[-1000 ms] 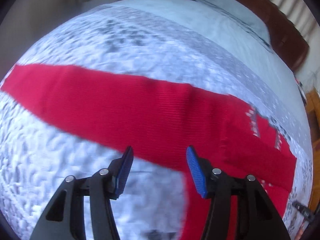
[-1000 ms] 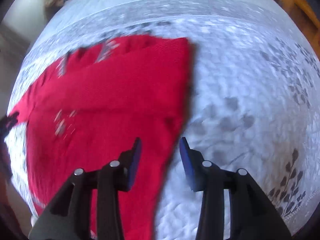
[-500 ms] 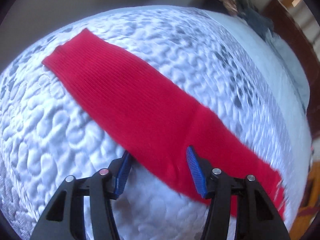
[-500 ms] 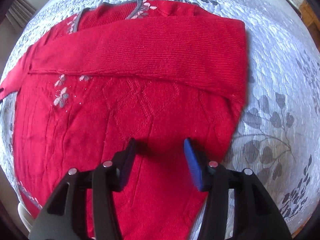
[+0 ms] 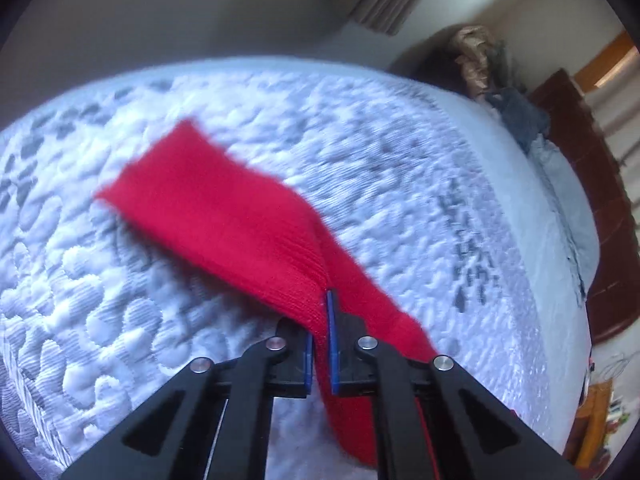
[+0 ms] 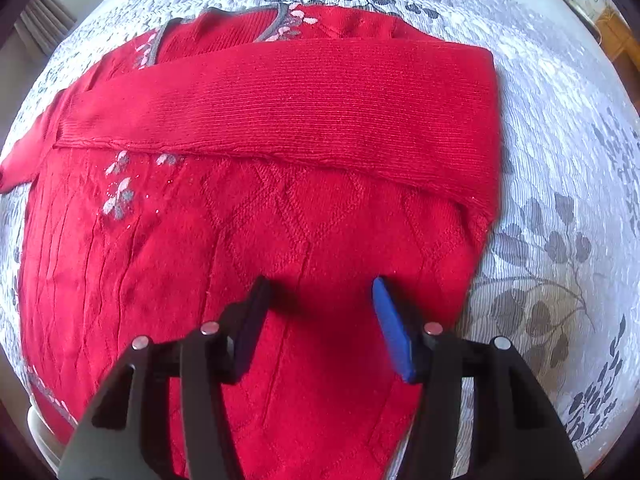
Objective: Fold small clothes
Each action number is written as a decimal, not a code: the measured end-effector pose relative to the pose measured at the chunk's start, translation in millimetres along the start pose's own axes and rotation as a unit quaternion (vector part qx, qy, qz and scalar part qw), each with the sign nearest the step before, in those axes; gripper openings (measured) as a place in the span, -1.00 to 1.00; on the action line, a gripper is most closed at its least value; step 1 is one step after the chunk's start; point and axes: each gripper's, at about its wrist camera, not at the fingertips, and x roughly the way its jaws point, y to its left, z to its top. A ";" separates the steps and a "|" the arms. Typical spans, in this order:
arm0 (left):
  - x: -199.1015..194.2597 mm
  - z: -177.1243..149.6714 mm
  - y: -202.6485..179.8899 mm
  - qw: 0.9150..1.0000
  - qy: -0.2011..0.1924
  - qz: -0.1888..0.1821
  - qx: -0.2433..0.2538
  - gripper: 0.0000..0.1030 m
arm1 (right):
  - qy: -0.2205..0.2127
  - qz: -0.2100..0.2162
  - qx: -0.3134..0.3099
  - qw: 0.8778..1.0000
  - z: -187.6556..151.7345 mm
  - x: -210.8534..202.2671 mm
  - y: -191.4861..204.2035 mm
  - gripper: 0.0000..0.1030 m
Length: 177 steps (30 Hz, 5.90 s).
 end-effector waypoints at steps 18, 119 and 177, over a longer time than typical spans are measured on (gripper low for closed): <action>-81.2 -187.4 -275.3 0.939 0.029 -0.205 0.274 -0.90 | -0.044 0.024 0.008 0.999 -39.2 -45.4 -26.4 0.03; 38.0 -289.5 -213.5 0.899 0.220 -0.041 0.375 0.66 | 0.022 0.031 0.060 0.997 187.4 -7.1 33.3 0.22; 50.6 -314.5 -231.2 0.907 0.168 -0.009 0.385 0.93 | 0.012 0.062 0.085 0.994 93.6 -9.8 -82.4 -0.18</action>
